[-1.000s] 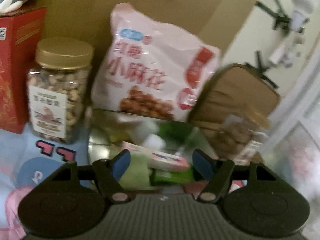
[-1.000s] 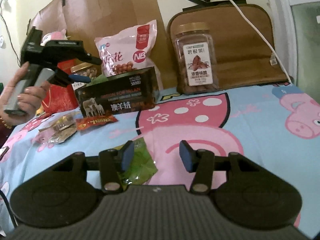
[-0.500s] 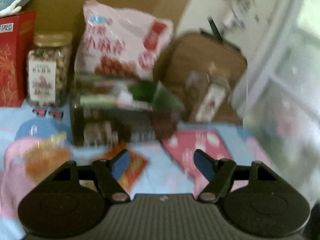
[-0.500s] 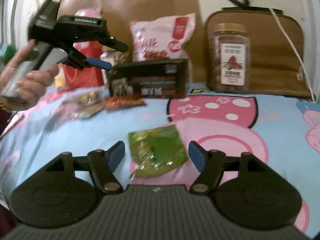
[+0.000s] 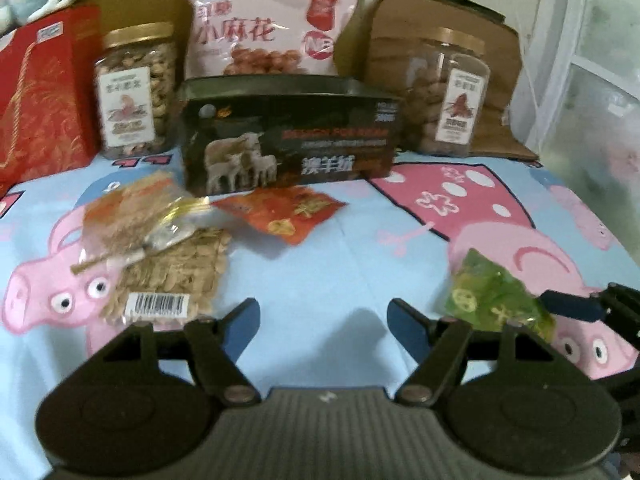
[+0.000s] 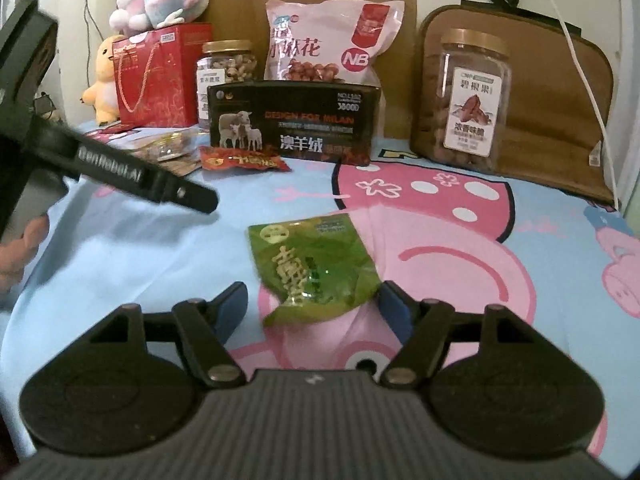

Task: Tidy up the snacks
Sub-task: 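Move the right tool toward the dark green snack bag, then grasp the dark green snack bag with the right tool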

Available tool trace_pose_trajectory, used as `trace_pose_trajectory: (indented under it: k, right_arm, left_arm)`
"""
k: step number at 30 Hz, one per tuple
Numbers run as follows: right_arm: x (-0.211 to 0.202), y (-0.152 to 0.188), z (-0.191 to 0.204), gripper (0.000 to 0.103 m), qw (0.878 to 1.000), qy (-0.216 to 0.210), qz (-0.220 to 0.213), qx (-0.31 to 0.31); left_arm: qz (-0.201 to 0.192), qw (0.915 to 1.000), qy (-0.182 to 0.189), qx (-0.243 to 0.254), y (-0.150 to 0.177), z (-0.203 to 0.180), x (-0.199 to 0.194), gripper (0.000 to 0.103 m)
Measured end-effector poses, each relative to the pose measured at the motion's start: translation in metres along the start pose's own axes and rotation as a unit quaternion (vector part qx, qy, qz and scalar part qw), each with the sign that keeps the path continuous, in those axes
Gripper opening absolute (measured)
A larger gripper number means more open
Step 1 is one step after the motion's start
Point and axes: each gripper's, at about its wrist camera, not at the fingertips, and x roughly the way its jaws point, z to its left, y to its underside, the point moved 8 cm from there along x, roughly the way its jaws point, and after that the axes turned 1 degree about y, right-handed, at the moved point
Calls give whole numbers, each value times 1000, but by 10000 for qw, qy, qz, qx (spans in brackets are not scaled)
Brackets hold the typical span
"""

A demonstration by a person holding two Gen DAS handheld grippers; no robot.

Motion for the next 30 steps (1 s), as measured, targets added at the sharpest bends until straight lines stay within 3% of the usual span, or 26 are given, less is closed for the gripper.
trace_pose_trajectory:
  k: [3, 9, 13, 18, 22, 25, 30]
  right_arm:
    - [2, -1, 2, 75, 10000, 43, -9, -12]
    - [1, -2, 10, 55, 9999, -81, -74, -97]
    - [1, -4, 17, 50, 9996, -137, -91, -213]
    - [2, -5, 23, 53, 9994, -148, -102, -305]
    - [2, -5, 21, 68, 9997, -137, -52, -205]
    - [4, -5, 23, 69, 9995, -198, -34, -234]
    - [9, -8, 27, 70, 9991, -282, -10, -301]
  left_arm:
    - [-61, 9999, -107, 75, 4, 0, -2, 73]
    - [-113, 9998, -104, 109, 6, -2, -3, 75]
    - [-129, 9998, -70, 104, 7, -2, -4, 77]
    - [-168, 9998, 17, 58, 9, 1, -8, 77]
    - [-195, 9989, 407, -124, 10, 3, -14, 80]
    - [-175, 9964, 782, -270, 9, -1, -17, 80]
    - [-95, 9943, 1032, -243, 7, -12, -12, 81]
